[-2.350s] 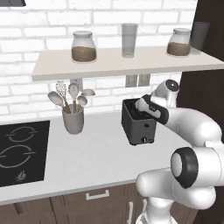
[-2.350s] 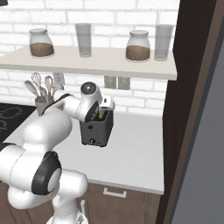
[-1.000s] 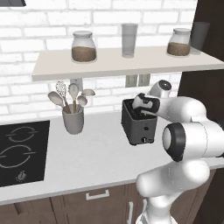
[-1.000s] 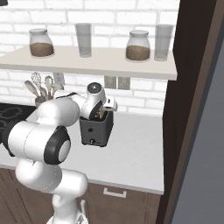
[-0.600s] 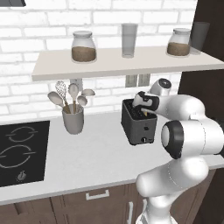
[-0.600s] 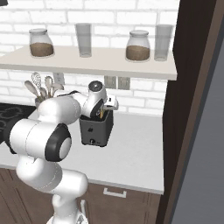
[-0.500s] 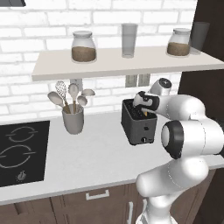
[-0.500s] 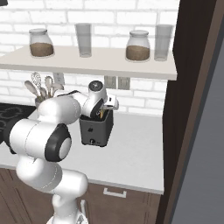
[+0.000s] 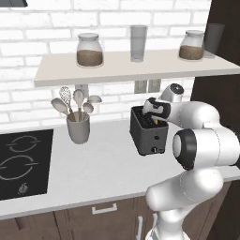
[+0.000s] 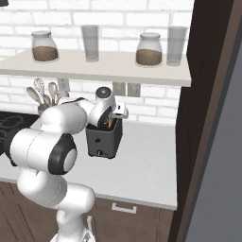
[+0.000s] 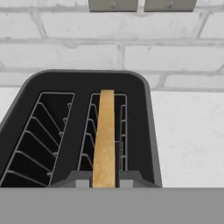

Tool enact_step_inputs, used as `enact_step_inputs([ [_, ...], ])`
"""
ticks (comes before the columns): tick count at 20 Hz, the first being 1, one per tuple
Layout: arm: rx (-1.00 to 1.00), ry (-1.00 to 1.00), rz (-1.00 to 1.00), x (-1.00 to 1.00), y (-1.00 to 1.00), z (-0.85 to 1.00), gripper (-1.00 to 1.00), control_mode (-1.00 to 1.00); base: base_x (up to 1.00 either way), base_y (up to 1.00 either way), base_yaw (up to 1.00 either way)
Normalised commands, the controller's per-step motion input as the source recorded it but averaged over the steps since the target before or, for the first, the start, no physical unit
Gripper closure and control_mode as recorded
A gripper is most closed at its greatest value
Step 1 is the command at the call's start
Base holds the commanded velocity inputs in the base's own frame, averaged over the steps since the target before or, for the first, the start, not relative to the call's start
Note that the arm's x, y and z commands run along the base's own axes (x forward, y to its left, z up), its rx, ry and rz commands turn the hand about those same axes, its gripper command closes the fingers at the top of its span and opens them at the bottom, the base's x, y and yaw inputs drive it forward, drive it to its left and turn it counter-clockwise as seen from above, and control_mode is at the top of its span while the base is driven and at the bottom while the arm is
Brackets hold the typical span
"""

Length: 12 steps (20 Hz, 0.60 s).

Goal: Start the toaster. Once the lever pops up, take the bread to the plate on the dining counter.

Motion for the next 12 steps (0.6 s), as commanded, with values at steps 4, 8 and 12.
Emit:
enact_step_inputs([
  [4,0.0,-0.08,0.0,-0.06,0.0,0.0,1.0,-1.0,0.0,0.0,0.0],
  [8,0.0,-0.21,0.0,-0.2,0.0,0.0,1.0,-1.0,0.0,0.0,0.0],
  [12,0.0,-0.2,0.0,-0.23,0.0,0.01,1.0,-1.0,0.0,0.0,0.0],
])
